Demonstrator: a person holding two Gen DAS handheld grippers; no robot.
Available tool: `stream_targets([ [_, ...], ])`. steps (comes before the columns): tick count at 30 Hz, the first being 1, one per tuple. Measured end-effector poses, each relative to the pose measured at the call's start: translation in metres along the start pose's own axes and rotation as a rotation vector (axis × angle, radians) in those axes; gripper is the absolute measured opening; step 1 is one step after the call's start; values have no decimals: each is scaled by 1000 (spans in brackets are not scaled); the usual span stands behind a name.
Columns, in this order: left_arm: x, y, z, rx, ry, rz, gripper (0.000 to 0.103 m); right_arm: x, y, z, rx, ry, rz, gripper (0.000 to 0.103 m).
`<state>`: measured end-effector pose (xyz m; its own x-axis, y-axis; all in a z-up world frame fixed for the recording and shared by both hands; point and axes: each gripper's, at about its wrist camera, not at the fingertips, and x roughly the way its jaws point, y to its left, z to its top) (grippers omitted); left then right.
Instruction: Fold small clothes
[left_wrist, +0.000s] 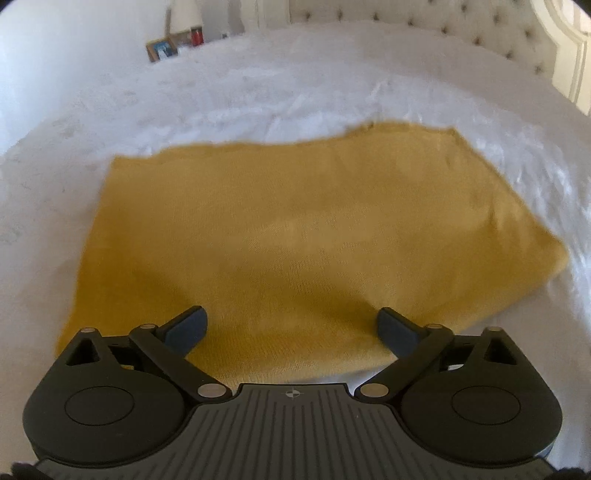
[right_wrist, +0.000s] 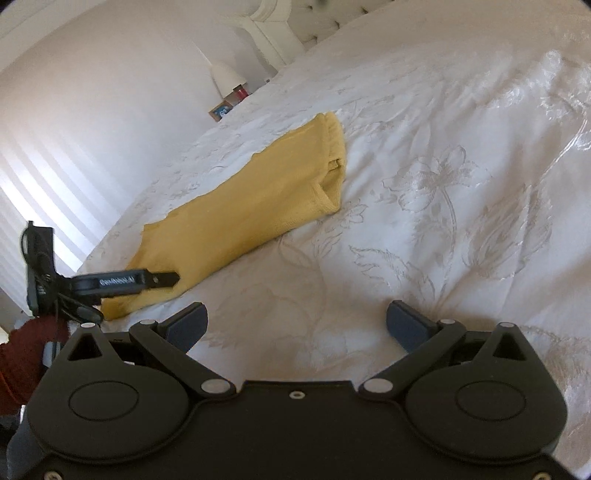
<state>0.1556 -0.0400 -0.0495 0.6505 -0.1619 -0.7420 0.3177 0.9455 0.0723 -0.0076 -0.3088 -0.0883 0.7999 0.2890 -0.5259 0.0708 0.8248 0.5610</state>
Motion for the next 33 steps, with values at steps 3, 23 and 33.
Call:
stream_targets([
  [3, -1, -2, 14, 5, -16, 16, 96, 3, 3, 3, -2, 22, -6, 103],
  [23, 74, 5, 59, -101, 134, 120, 103, 8, 1, -2, 6, -6, 31, 103],
  [33, 60, 5, 39, -65, 92, 79, 103, 34, -14, 32, 140, -38, 116, 103],
])
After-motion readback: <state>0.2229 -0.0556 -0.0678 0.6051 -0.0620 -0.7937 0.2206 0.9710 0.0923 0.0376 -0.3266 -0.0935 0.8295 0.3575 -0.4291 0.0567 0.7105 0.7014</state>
